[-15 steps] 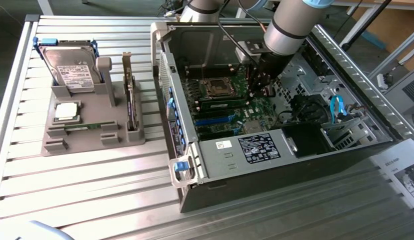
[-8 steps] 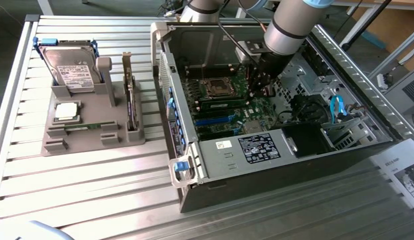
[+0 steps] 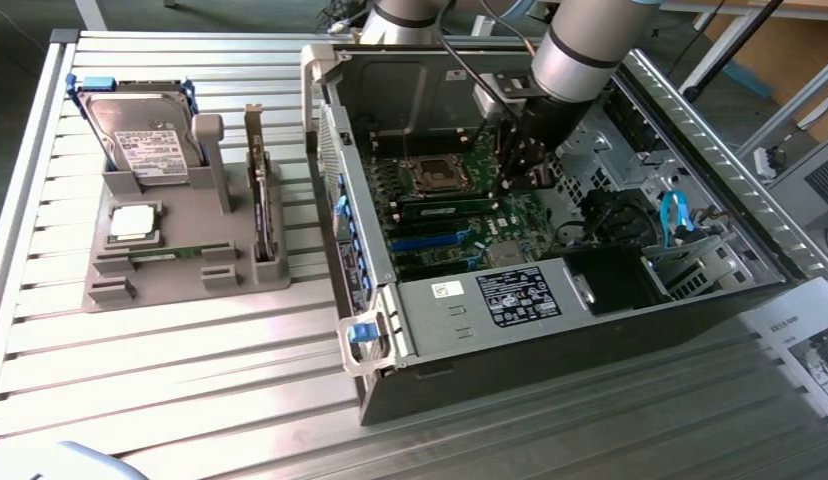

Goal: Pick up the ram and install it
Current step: 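Press down the ram until it locks into place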

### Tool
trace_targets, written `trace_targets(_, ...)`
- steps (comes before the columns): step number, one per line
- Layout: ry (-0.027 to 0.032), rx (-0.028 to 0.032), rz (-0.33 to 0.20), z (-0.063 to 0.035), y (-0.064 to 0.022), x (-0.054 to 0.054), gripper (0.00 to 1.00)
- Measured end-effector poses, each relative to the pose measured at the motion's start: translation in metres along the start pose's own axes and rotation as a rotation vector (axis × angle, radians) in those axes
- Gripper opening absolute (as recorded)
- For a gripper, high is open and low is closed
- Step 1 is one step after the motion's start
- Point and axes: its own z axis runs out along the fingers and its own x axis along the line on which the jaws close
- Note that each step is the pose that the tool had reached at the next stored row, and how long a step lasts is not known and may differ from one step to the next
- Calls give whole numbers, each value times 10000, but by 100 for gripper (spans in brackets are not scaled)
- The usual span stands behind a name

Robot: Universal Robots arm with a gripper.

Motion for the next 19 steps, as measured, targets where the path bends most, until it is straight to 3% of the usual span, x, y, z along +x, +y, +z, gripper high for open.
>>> trace_targets(10,-1,0,0,-142,3,-6,10)
trace_targets(19,-2,1,-1,-200,4,-8,10)
